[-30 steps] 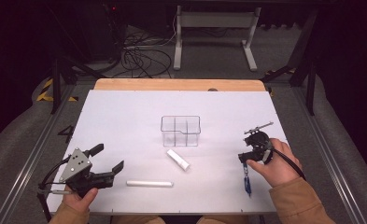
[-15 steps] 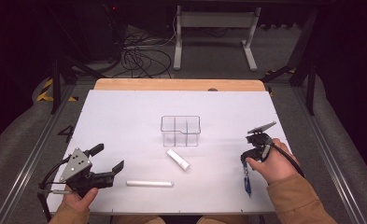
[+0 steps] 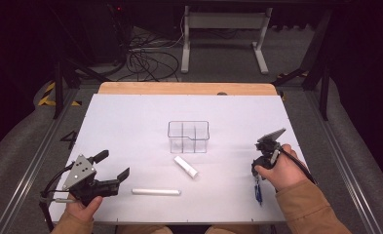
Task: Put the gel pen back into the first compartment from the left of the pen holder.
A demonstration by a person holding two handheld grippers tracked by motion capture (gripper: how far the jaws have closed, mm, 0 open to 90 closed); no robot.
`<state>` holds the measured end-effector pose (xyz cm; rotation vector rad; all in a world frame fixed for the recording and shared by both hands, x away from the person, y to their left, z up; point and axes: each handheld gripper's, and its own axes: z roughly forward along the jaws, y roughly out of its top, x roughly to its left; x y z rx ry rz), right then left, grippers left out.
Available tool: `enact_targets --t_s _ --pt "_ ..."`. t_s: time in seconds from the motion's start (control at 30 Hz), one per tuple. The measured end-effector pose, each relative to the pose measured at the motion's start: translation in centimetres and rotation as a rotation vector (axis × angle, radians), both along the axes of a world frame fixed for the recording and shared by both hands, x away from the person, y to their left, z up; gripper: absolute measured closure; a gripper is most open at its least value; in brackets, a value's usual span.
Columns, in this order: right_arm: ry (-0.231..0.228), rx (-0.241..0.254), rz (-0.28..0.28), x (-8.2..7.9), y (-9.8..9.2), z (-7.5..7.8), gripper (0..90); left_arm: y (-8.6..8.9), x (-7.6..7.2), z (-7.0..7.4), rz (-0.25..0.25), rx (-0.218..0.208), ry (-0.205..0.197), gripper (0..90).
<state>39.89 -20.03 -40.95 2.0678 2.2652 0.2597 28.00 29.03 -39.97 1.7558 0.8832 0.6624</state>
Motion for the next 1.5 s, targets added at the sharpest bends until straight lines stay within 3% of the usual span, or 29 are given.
enact_targets --t_s 0.43,0.8,1.5 --pt "0.023 -0.065 -0.022 0.0 1.0 -0.8 74.5 0.0 0.0 0.0 0.002 0.003 0.000 11.2" --pt "0.004 -0.104 -0.041 -0.2 1.6 -1.2 79.5 0.0 0.0 0.0 0.002 0.002 -0.001 11.2" --pt "0.003 -0.094 -0.068 -0.2 1.5 -1.1 79.9 0.0 0.0 0.0 0.001 0.003 -0.002 11.2"
